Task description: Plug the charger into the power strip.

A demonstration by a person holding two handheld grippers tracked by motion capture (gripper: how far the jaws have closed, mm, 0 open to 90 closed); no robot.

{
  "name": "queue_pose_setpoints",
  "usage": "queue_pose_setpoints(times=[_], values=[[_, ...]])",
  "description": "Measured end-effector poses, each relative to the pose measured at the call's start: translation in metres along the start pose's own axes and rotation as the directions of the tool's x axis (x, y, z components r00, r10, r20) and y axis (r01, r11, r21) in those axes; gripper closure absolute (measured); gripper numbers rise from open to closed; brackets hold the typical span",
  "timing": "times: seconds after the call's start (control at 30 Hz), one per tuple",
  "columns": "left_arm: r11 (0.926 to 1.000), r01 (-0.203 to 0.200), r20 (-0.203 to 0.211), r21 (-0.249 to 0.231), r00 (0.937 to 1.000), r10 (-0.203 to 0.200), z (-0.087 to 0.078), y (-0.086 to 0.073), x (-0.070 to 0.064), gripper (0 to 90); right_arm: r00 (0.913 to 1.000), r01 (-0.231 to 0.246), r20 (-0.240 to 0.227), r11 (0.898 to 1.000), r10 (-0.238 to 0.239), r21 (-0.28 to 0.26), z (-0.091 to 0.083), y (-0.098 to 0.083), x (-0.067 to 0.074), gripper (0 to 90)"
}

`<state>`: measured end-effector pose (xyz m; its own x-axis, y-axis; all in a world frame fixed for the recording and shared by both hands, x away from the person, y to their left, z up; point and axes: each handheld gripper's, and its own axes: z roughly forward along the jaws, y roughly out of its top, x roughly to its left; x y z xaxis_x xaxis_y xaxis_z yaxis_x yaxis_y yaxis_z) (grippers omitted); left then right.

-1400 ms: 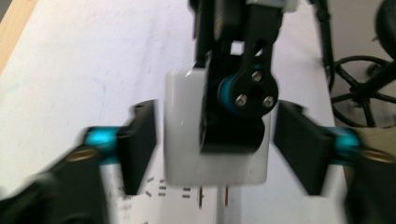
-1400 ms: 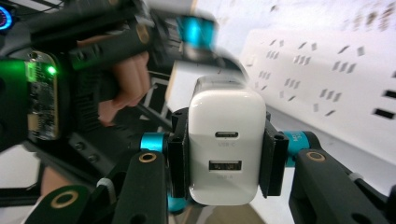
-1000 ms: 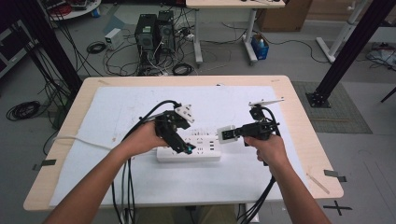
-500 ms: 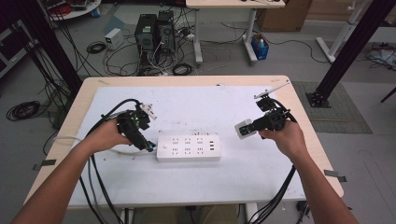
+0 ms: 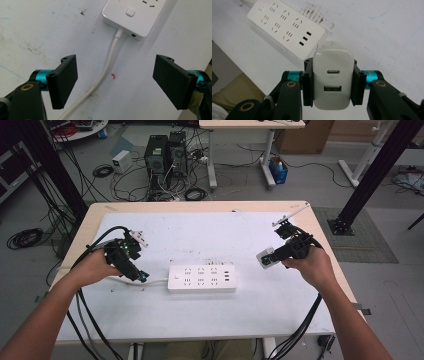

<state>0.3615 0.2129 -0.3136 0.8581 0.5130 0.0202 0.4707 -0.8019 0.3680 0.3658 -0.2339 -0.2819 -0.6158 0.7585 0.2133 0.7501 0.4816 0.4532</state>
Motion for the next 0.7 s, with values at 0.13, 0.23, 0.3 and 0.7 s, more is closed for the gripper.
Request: queue_pose_setpoints(times=[0.13,0.23,0.3,0.7], values=[[0.9998,-0.017,0.006,0.01,0.9998,0.017,-0.003,-0.002,0.001,20.1,0.9998,0.017,-0.003,1.0,-0.017,0.003,0.0,0.002,0.003,62.2],[0.9995,-0.022,-0.005,0.022,0.9997,0.022,-0.004,-0.004,0.003,20.1,0.9992,0.036,-0.016,0.999,-0.036,0.017,0.004,0.005,0.008,62.3],[0.9997,-0.016,-0.003,0.018,0.9999,0.016,-0.004,-0.006,0.004,20.1,0.9987,0.049,-0.015,0.998,-0.048,0.027,0.006,0.008,0.01,62.2],[0.9957,-0.035,0.015,0.086,0.9993,0.034,-0.004,-0.018,0.015,20.1,0.9712,0.234,-0.065,0.97,-0.229,0.067,0.027,0.041,0.033,62.3]])
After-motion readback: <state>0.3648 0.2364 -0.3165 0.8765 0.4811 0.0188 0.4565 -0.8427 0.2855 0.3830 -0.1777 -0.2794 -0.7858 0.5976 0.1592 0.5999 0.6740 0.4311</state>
